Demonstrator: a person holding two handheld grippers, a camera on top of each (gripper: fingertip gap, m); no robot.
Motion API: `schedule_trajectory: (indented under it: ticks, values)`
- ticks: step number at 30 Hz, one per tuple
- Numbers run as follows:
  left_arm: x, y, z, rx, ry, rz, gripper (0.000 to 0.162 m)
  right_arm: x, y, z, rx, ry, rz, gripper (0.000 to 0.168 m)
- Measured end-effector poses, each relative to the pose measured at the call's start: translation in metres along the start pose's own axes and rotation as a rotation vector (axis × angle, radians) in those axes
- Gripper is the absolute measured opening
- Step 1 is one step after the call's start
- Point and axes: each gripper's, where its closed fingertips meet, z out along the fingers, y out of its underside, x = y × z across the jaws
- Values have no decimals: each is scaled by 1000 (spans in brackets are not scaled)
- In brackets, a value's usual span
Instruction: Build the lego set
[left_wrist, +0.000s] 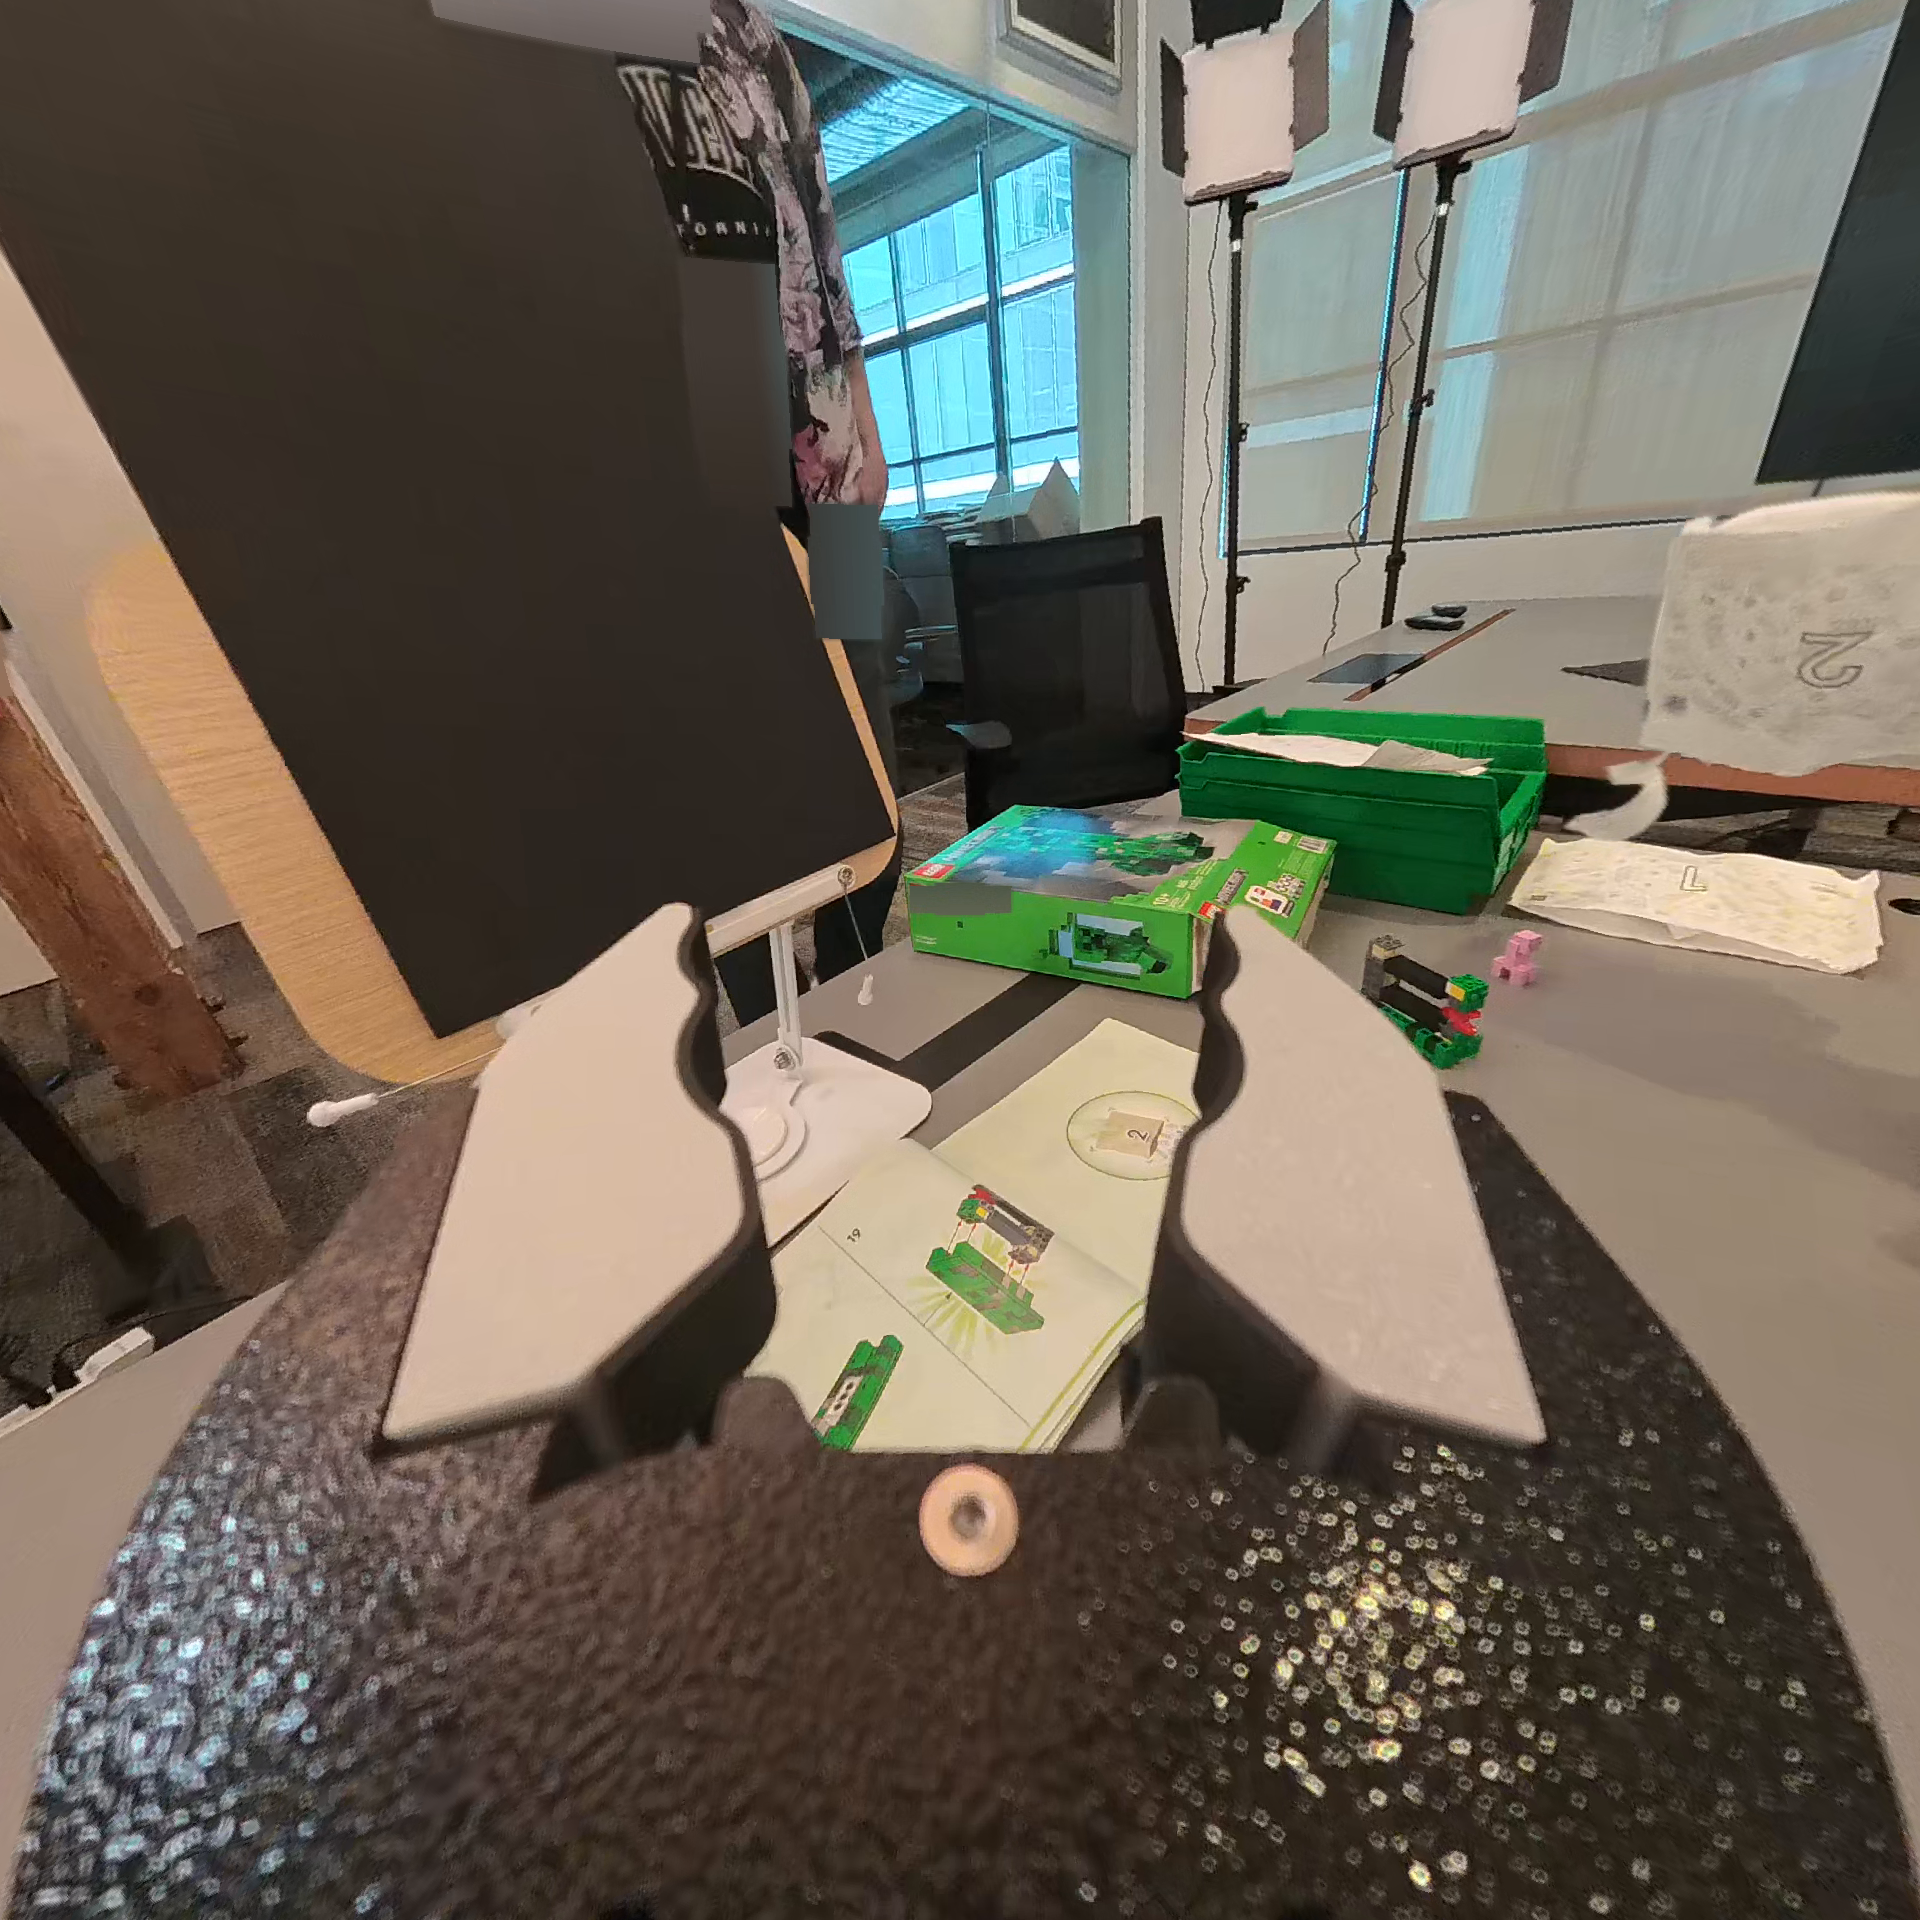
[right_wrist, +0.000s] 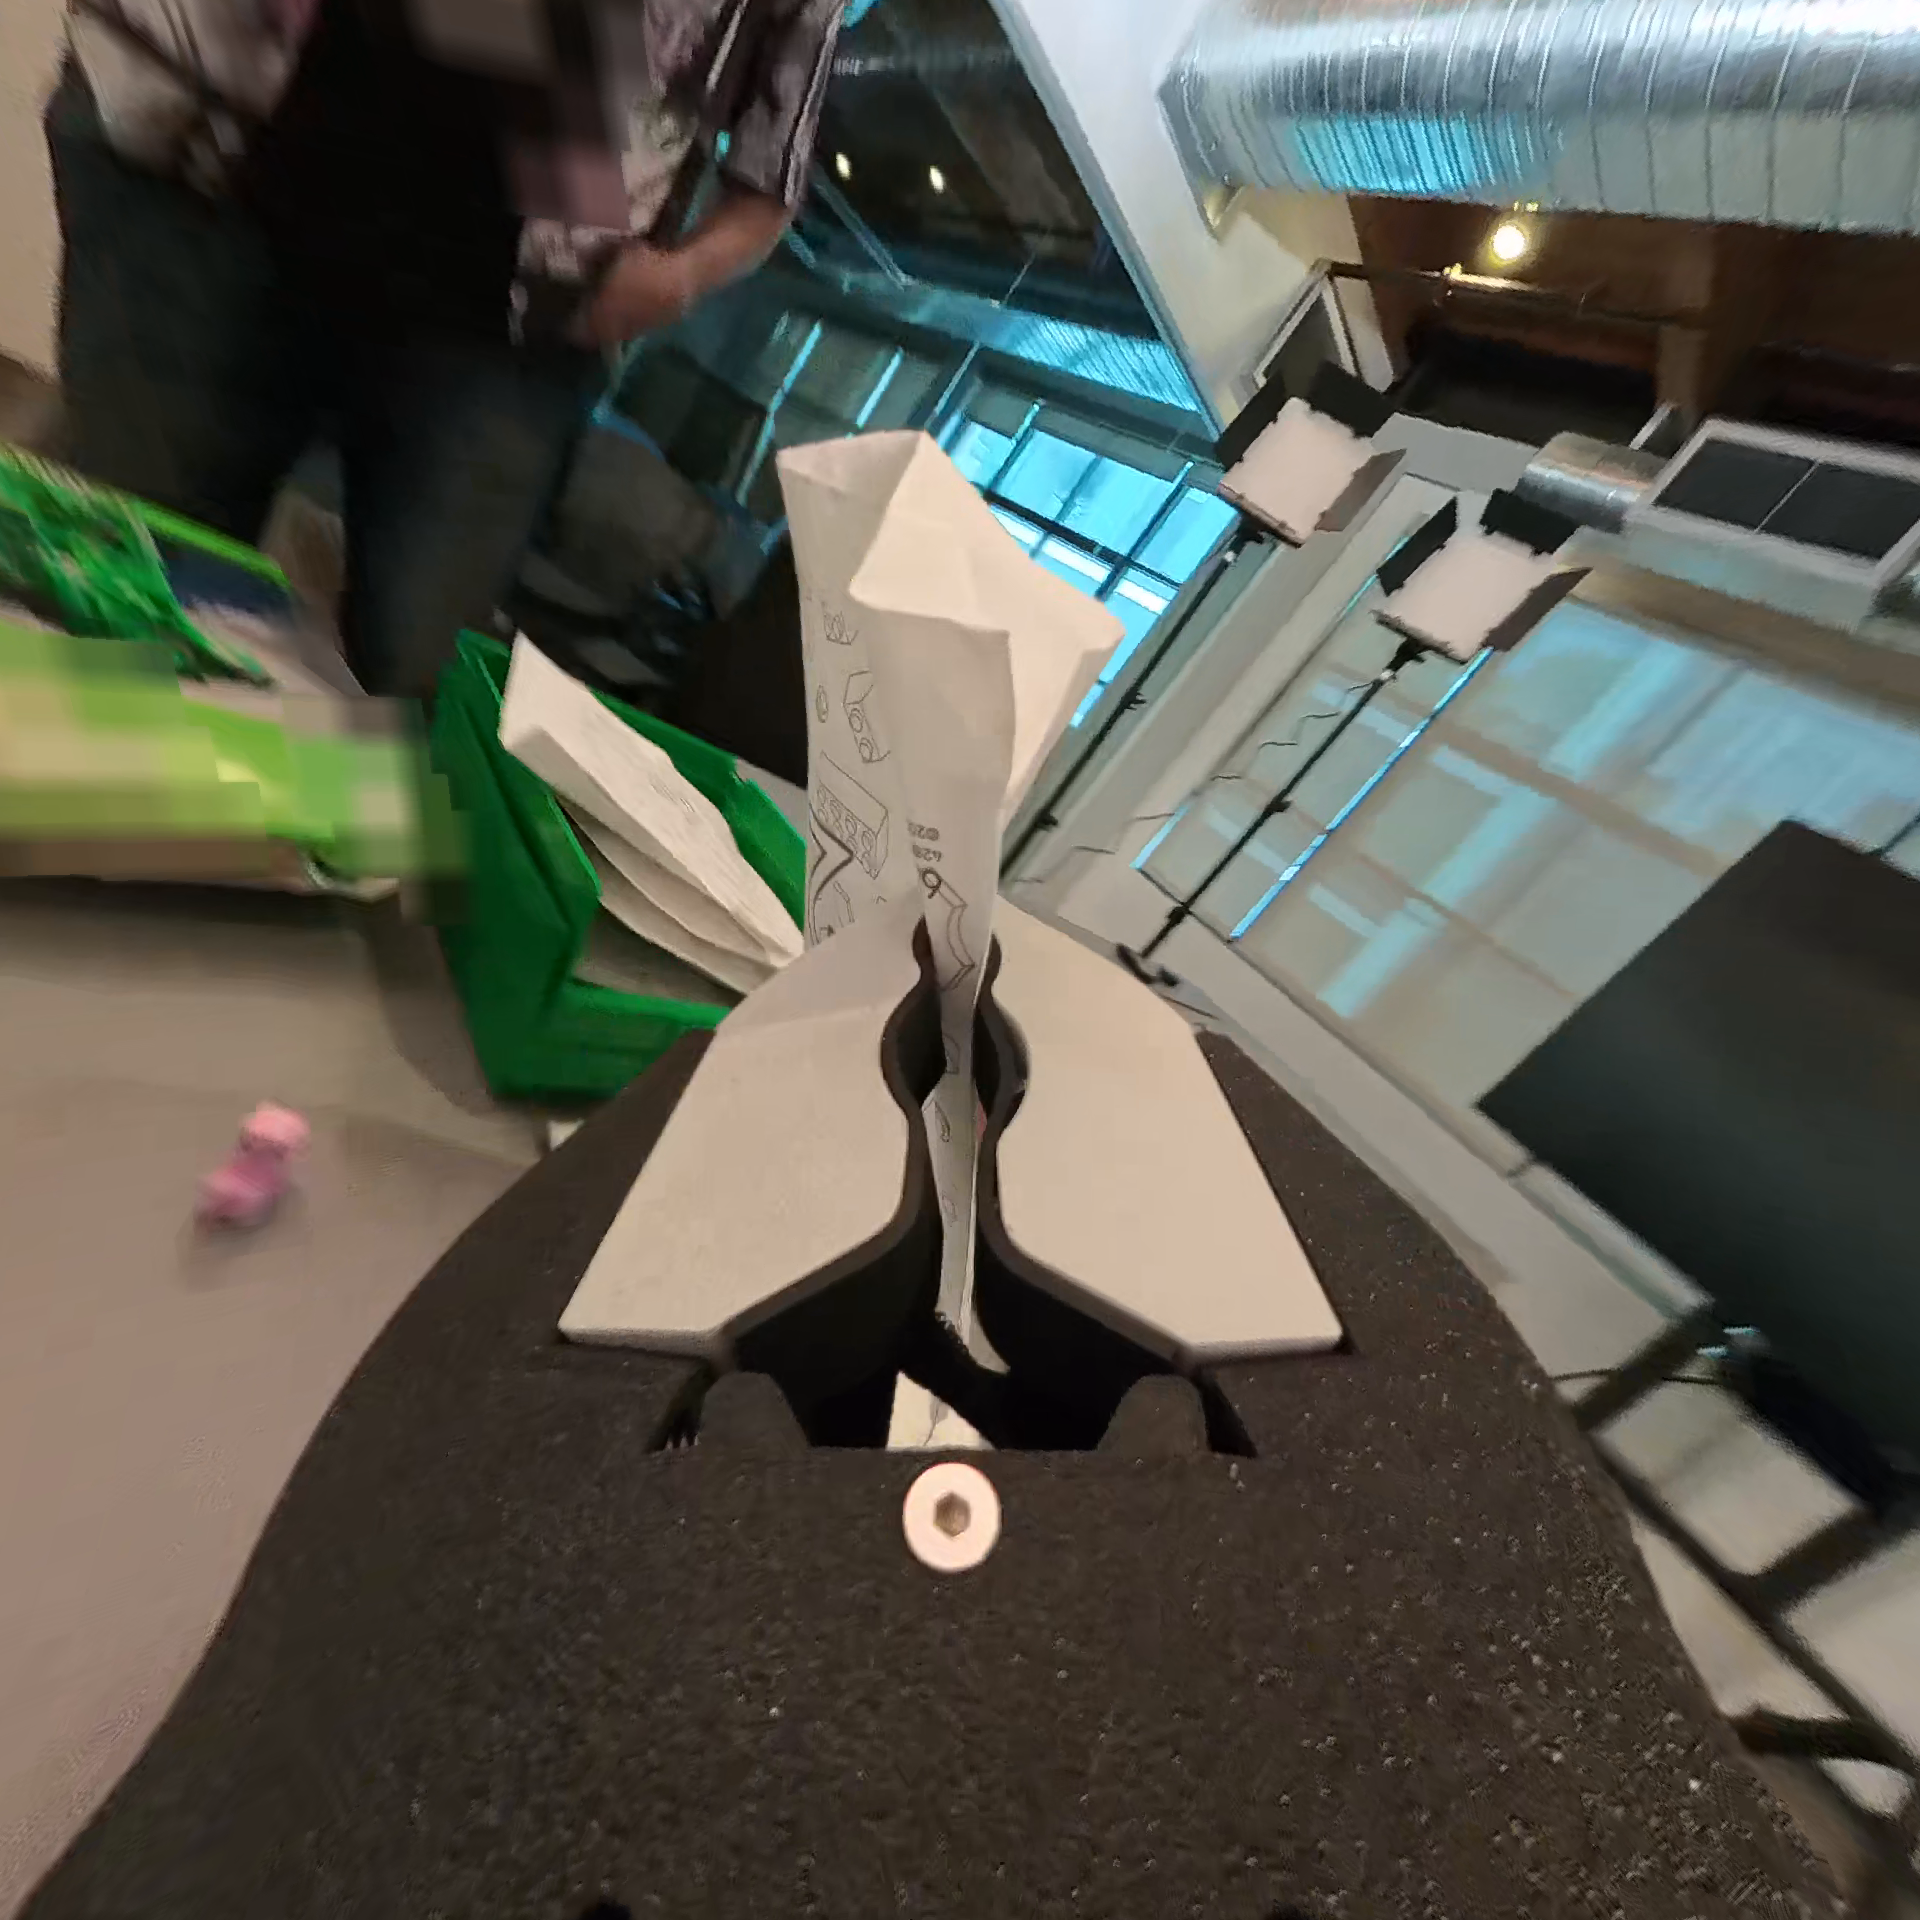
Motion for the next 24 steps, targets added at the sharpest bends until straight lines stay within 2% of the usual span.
schedule_trajectory:
  ticks: [6,14,18,21,24]
  values:
    - [2,2,4,-11,4,5,89,-14,45,5,-97,26,-471,0]
    - [-2,8,7,-32,-9,-2,89,-49,115,20,-221,-147,-912,0]
    - [-3,11,9,-53,-24,6,90,-64,145,18,-269,-264,-1039,3]
    - [-4,13,10,-68,-32,12,90,-77,160,14,-277,-382,-1062,9]
    - [-3,16,12,-84,-34,14,91,-93,178,3,-344,-567,-1012,30]
